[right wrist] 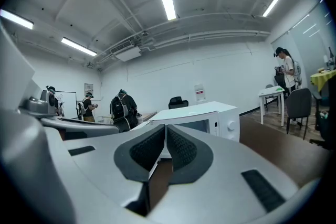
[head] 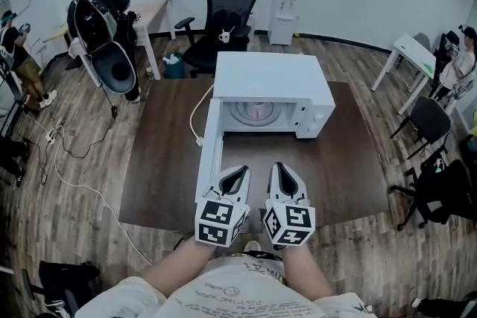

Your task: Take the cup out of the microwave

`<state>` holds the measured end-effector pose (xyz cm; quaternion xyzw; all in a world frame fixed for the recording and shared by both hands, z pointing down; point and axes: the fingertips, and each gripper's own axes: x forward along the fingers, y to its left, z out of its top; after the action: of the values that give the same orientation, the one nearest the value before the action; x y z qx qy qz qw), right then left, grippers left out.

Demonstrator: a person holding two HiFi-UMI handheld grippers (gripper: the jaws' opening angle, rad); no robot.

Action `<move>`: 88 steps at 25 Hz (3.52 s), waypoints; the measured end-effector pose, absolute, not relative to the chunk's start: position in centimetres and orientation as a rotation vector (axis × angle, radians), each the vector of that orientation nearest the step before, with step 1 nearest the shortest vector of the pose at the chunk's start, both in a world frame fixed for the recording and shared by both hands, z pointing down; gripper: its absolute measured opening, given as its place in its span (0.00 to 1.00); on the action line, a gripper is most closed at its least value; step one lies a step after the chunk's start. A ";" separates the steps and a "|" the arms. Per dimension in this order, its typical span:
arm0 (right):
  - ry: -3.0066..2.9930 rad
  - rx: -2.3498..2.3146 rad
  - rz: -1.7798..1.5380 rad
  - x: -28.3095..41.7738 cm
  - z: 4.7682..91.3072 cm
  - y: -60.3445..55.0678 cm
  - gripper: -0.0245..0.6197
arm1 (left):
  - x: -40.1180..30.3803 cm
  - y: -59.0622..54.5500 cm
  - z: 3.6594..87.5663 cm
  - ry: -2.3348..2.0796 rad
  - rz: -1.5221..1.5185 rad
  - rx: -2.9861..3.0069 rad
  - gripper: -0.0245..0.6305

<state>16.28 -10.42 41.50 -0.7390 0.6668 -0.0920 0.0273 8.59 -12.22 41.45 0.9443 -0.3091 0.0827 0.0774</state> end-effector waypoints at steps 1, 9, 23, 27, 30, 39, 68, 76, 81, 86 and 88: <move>2.069 -2.277 -0.297 16.9 41.8 -10.8 0.06 | 9.1 -12.7 41.6 -0.943 0.251 2.818 0.06; 2.210 -2.177 -0.354 20.4 43.4 -15.0 0.06 | 12.3 -15.7 43.3 -1.061 0.276 2.722 0.06; 2.424 -2.096 -0.393 22.2 48.4 -22.9 0.07 | 12.6 -18.1 46.2 -1.131 0.315 2.617 0.06; 2.461 -2.092 -0.417 22.8 49.9 -25.0 0.17 | 13.3 -19.3 46.3 -1.167 0.357 2.672 0.06; 2.475 -2.116 -0.434 23.3 51.3 -26.7 0.17 | 13.5 -20.2 46.9 -1.159 0.338 2.640 0.06; 2.499 -2.182 -0.409 23.7 54.8 -32.8 0.21 | 13.7 -23.3 48.5 -1.146 0.314 2.597 0.06; 2.720 -2.156 -0.484 22.2 62.1 -41.6 0.21 | 13.2 -27.4 50.8 -1.141 0.378 2.548 0.06; 2.769 -2.127 -0.383 20.9 62.2 -42.3 0.13 | 12.4 -27.9 51.1 -1.163 0.382 2.531 0.06; 2.786 -2.133 -0.334 20.6 62.1 -42.6 0.12 | 12.2 -28.0 51.3 -1.170 0.392 2.524 0.06; 2.799 -2.127 -0.258 20.3 61.5 -42.2 0.12 | 12.1 -27.9 51.2 -1.172 0.387 2.530 0.06; 2.819 -2.115 -0.212 19.8 61.2 -41.9 0.11 | 12.0 -27.9 51.0 -1.175 0.386 2.532 0.06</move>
<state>19.81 -41.93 61.18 -0.5878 0.7834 -0.0588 -0.1931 12.01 -27.88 51.04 0.8868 -0.4116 0.1350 0.1612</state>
